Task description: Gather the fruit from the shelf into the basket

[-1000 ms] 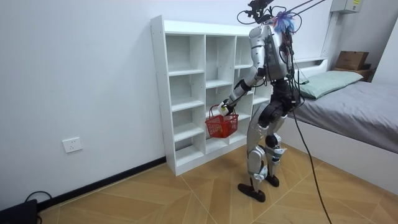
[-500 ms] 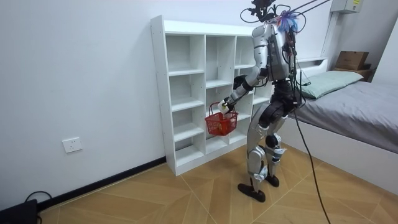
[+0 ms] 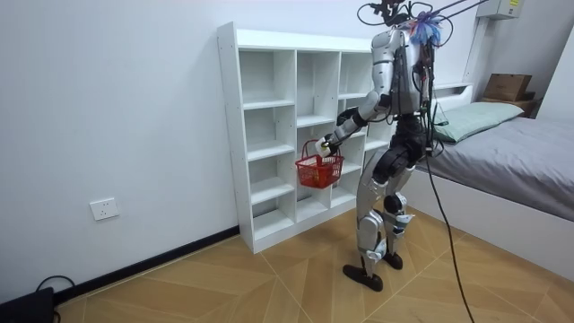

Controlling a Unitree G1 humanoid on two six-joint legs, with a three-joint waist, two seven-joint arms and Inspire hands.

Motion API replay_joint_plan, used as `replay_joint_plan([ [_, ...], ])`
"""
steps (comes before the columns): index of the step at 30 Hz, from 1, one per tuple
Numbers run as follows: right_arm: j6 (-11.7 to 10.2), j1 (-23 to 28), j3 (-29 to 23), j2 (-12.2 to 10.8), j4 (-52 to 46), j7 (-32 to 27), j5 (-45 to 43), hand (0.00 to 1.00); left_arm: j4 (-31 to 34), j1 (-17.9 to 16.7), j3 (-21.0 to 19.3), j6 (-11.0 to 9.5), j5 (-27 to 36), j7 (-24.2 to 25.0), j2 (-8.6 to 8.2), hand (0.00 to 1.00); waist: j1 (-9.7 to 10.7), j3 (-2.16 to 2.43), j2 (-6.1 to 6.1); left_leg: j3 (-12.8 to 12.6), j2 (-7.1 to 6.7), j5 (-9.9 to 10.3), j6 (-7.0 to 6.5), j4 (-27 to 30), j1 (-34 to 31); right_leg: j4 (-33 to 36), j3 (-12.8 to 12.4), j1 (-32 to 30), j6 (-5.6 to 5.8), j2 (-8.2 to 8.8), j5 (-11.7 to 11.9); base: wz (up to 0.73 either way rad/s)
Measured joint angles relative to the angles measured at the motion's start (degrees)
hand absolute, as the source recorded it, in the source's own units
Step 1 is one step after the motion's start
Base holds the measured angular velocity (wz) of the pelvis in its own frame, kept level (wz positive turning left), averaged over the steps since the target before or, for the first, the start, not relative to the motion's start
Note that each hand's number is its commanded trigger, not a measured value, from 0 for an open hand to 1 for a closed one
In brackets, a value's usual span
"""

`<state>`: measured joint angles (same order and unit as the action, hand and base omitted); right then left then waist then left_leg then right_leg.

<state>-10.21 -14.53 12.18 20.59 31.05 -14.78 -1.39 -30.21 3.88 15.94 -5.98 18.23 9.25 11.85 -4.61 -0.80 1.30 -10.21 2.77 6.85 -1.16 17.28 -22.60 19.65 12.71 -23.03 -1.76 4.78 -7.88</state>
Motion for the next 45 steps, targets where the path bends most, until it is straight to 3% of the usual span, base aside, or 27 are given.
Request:
replay_joint_plan([
  [7, -1.26, 5.59, 0.09, -1.86, -5.34, 2.43, 1.24, 1.00, 0.02, -0.97, 0.00, -0.71, 0.27, 0.29, -1.15, 1.00, 1.32, 0.01, 0.00, -0.81, 0.58, -0.05, 0.27, -0.66, -0.11, -1.71, -0.61, 0.15, -0.23, -0.84, 0.50, -0.07],
  [13, -1.26, 7.15, 1.63, -4.68, -6.48, 5.59, 2.99, 1.00, 1.62, -1.02, -0.20, -0.85, 0.23, 0.50, -2.06, 1.00, 1.59, 0.01, 0.00, -0.72, 0.61, -0.02, 0.32, -0.61, -0.22, -2.06, -1.00, 0.02, -0.24, -0.97, 0.49, -0.01],
  [20, -1.54, 11.74, 1.99, -5.64, -11.53, 9.99, 3.45, 1.00, 4.23, -1.76, -0.21, -0.89, 0.21, 0.37, -1.83, 1.00, 2.41, 0.01, 0.01, -0.60, 0.62, 0.07, 0.43, -0.62, -0.15, -1.99, -0.79, 0.19, -0.22, -0.98, 0.48, 0.02],
  [26, -1.54, 14.93, 2.33, -6.25, -14.07, 13.44, 3.43, 1.00, 9.11, -6.39, 0.05, -1.13, 0.20, 0.38, -1.72, 1.00, 3.89, 0.02, 0.02, -0.65, 0.61, 0.06, 0.43, -1.03, 0.36, -1.90, -0.99, 0.34, -0.20, -1.00, 0.53, 0.00],
  [32, -1.20, 18.23, 2.76, -8.20, -17.42, 16.96, 3.89, 1.00, 9.97, -8.34, 0.56, -1.13, 0.15, 0.36, -1.75, 1.00, 4.24, 0.02, 0.01, -0.72, 0.63, 0.05, 0.44, -1.09, 0.19, -1.80, -1.36, 0.12, -0.22, -1.15, 0.56, 0.00],
  [45, -0.99, 18.55, 5.73, -8.68, -18.36, 20.83, 6.17, 1.00, 9.97, -8.43, 1.50, -1.17, 0.39, 0.40, -2.18, 1.00, 4.05, 0.09, -0.11, -0.73, 0.62, 0.05, 0.44, -1.10, 0.21, -2.00, -1.55, 0.16, -0.19, -1.27, 0.58, 0.00],
])
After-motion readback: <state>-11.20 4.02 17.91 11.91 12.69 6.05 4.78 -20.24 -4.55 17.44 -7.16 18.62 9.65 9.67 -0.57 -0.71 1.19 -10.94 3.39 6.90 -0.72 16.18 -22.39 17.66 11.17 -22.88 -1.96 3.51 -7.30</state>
